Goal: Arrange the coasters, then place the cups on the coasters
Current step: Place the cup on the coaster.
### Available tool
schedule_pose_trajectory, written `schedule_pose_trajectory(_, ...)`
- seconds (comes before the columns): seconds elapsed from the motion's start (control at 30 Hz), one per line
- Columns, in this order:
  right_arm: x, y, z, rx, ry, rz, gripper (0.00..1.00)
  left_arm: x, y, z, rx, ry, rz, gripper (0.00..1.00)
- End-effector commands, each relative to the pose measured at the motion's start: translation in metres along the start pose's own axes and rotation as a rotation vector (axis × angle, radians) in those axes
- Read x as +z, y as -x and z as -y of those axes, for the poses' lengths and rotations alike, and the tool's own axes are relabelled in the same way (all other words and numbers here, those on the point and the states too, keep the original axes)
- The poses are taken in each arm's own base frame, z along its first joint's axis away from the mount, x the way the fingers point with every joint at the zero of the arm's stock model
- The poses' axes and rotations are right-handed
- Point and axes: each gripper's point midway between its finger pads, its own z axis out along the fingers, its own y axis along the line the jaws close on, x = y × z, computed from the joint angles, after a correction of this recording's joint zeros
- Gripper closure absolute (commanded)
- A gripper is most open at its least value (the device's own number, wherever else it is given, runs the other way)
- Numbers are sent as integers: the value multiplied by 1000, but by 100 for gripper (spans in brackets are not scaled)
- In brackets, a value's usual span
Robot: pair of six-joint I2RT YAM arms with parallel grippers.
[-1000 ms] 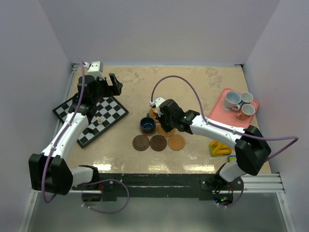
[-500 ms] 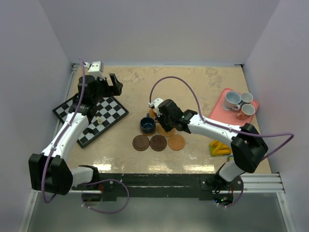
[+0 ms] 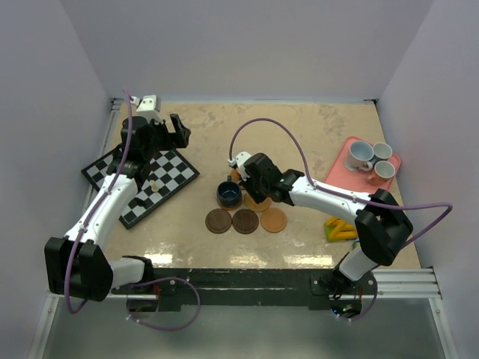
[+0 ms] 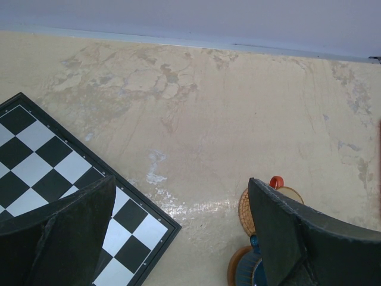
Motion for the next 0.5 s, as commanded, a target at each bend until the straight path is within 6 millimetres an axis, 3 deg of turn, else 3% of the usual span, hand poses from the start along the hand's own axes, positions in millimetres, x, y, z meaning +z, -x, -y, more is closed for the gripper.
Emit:
schedule_pose_trajectory(0.0, -4, 34, 6, -19, -27, 96, 100, 0, 26, 9, 28, -24, 71, 4)
schedule_pose_trajectory(0.47, 2, 24, 0, -30, 5, 67, 100, 1, 25, 9, 28, -23, 70, 4)
